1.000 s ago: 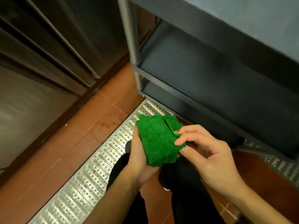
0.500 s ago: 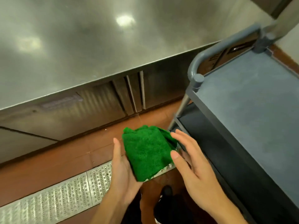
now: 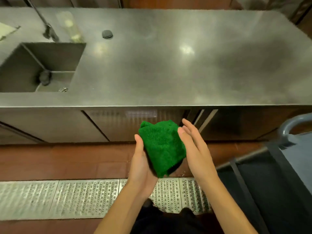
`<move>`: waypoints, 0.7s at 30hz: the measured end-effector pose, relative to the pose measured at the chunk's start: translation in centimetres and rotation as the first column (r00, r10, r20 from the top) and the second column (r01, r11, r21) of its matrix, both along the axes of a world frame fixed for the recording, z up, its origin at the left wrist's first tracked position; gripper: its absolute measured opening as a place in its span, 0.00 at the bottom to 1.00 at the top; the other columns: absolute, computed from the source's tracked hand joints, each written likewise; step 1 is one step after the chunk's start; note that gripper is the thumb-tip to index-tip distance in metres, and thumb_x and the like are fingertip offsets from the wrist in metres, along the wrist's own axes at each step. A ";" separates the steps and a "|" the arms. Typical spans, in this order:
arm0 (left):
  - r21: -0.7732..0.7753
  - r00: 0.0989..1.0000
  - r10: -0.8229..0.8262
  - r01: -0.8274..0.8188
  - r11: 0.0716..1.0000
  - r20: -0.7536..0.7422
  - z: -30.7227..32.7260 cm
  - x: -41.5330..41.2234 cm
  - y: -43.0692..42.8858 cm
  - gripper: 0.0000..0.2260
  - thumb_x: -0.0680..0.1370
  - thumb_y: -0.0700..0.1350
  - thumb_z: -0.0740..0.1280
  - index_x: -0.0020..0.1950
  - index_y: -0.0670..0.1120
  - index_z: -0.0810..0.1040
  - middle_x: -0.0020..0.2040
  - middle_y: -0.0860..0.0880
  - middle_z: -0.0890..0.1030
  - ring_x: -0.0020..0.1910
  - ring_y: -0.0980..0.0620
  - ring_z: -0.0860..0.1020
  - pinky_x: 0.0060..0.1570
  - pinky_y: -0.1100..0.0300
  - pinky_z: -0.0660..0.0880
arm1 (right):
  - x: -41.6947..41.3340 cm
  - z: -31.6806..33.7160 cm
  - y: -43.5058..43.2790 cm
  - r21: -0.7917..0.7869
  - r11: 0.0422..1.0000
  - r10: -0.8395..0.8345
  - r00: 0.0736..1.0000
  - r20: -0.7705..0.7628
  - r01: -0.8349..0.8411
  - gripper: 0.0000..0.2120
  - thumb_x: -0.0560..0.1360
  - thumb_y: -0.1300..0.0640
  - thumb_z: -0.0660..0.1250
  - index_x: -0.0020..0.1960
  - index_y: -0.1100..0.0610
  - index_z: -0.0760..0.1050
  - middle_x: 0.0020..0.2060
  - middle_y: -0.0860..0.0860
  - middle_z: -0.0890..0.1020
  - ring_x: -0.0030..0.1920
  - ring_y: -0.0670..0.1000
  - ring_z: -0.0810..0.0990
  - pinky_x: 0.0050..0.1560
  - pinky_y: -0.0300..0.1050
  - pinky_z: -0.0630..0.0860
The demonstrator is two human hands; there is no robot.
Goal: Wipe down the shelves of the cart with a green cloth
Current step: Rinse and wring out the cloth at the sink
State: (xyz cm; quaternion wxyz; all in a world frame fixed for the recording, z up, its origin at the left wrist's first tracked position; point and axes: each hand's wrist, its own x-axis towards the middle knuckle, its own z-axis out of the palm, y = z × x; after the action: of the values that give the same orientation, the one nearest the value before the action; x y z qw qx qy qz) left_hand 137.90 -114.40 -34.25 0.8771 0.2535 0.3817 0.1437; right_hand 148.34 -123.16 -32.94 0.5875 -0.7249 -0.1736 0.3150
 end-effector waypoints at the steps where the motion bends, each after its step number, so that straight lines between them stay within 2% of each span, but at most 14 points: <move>1: 0.008 1.000 0.025 -0.025 1.000 -0.004 0.3 -1.0 1.5 0.30 0.80 0.67 0.48 0.66 0.50 0.77 0.61 0.45 0.82 0.60 0.45 0.81 0.61 0.44 0.75 | -0.7 0.1 2.0 -0.001 1.000 0.029 1.000 -0.010 -0.029 0.23 0.76 0.38 0.63 0.70 0.35 0.67 0.67 0.38 0.71 0.61 0.31 0.70 0.53 0.30 0.68; 4: 0.032 0.994 0.109 -0.109 0.994 -0.004 1.3 -4.0 5.8 0.31 0.79 0.68 0.48 0.65 0.50 0.79 0.59 0.45 0.83 0.58 0.45 0.82 0.57 0.45 0.77 | -2.6 0.4 7.6 0.009 0.990 0.140 0.987 -0.073 -0.140 0.27 0.67 0.31 0.67 0.66 0.32 0.70 0.65 0.40 0.74 0.64 0.39 0.73 0.64 0.44 0.72; 6: 0.060 0.987 0.159 -0.159 0.985 0.016 1.8 -5.7 8.8 0.32 0.79 0.69 0.48 0.63 0.50 0.81 0.59 0.44 0.83 0.58 0.44 0.82 0.56 0.45 0.77 | -4.0 0.6 11.0 0.058 0.977 0.213 0.967 -0.141 -0.207 0.28 0.65 0.32 0.70 0.64 0.33 0.73 0.64 0.41 0.77 0.65 0.43 0.75 0.67 0.51 0.72; 9: 0.096 0.974 0.227 -0.227 0.969 0.010 2.1 -7.5 13.3 0.34 0.77 0.70 0.49 0.61 0.49 0.82 0.59 0.43 0.83 0.58 0.43 0.82 0.61 0.42 0.75 | -5.7 1.0 16.2 0.180 0.944 0.316 0.913 -0.259 -0.276 0.25 0.70 0.42 0.71 0.66 0.42 0.75 0.60 0.44 0.82 0.61 0.47 0.80 0.63 0.51 0.75; 13: 0.191 0.950 0.305 -0.290 0.938 -0.058 2.4 -8.9 19.6 0.31 0.76 0.70 0.52 0.61 0.50 0.82 0.56 0.45 0.85 0.55 0.45 0.83 0.60 0.43 0.77 | -7.6 1.0 23.4 0.261 0.900 0.424 0.842 -0.333 -0.350 0.25 0.71 0.41 0.70 0.65 0.51 0.77 0.60 0.51 0.82 0.62 0.52 0.79 0.66 0.59 0.73; 16: 0.278 0.921 0.372 -0.330 0.902 -0.113 2.2 -9.5 25.3 0.29 0.77 0.69 0.54 0.60 0.51 0.81 0.54 0.46 0.85 0.52 0.46 0.84 0.56 0.44 0.79 | -8.7 0.6 29.8 0.283 0.890 0.439 0.839 -0.320 -0.358 0.21 0.73 0.45 0.70 0.62 0.53 0.79 0.58 0.52 0.83 0.60 0.53 0.80 0.67 0.61 0.72; 21: 0.405 0.840 0.509 -0.406 0.819 -0.189 2.8 -9.9 37.2 0.32 0.76 0.71 0.55 0.67 0.50 0.75 0.60 0.45 0.82 0.55 0.47 0.83 0.52 0.48 0.82 | -9.9 1.0 42.4 0.372 0.863 0.446 0.861 -0.246 -0.341 0.16 0.75 0.51 0.69 0.60 0.56 0.80 0.56 0.54 0.84 0.58 0.55 0.81 0.64 0.59 0.74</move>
State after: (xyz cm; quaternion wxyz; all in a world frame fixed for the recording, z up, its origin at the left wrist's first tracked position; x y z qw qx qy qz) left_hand 128.05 -77.22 -31.42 0.6912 0.3229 0.5237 0.3790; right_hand 138.41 -80.72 -31.93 0.6380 -0.5080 -0.2689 0.5124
